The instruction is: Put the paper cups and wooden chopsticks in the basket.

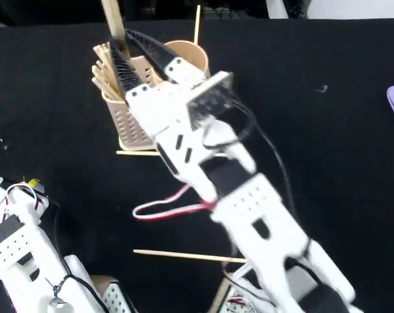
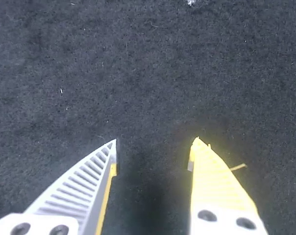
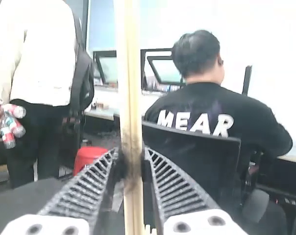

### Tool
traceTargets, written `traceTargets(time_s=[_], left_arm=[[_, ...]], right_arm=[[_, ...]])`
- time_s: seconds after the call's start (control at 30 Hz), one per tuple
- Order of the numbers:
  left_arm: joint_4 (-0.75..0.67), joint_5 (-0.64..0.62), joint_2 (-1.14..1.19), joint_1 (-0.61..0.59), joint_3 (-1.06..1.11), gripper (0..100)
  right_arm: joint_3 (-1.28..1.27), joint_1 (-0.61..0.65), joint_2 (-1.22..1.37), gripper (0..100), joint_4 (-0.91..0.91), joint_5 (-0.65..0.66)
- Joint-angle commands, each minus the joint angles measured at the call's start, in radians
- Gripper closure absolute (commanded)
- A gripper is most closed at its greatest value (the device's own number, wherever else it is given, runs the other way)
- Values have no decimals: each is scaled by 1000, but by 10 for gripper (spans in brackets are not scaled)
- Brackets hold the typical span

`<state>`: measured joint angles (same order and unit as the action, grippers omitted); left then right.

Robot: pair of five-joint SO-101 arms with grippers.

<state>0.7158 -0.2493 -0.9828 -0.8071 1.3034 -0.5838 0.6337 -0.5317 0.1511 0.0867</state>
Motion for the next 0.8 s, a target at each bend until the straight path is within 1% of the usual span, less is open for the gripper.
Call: traceTargets(time_s=[0.0, 0.13, 0.17, 0.27, 0.3, 0.43, 0.53, 0.6, 0.7, 0.77], left_arm=[[-15, -5, -18, 7, -16, 761], [-15, -5, -18, 7, -16, 761], [-15, -5, -18, 7, -16, 761], [-15, -5, -18, 7, -16, 761], [-15, -5, -18, 7, -16, 761], [-15, -5, -18, 7, -16, 761], [-15, -5, -18, 7, -16, 761], [-15, -5, -18, 7, -16, 761], [-15, -5, -18, 7, -16, 761], [-15, -5, -18, 7, -16, 761]], right_arm=[[10, -28, 107, 986, 95, -5], [5, -49, 179, 979, 107, -11], [2, -51, 179, 963, 95, -11], [18, -44, 125, 881, -44, -12], [22, -41, 91, 867, -101, -12], [27, -23, -107, 864, -324, -12], [7, -29, -291, 864, -540, -8], [-7, -69, -410, 864, -727, -6], [-38, -164, -559, 864, -1034, -5], [-96, -262, -607, 864, -1192, -3]])
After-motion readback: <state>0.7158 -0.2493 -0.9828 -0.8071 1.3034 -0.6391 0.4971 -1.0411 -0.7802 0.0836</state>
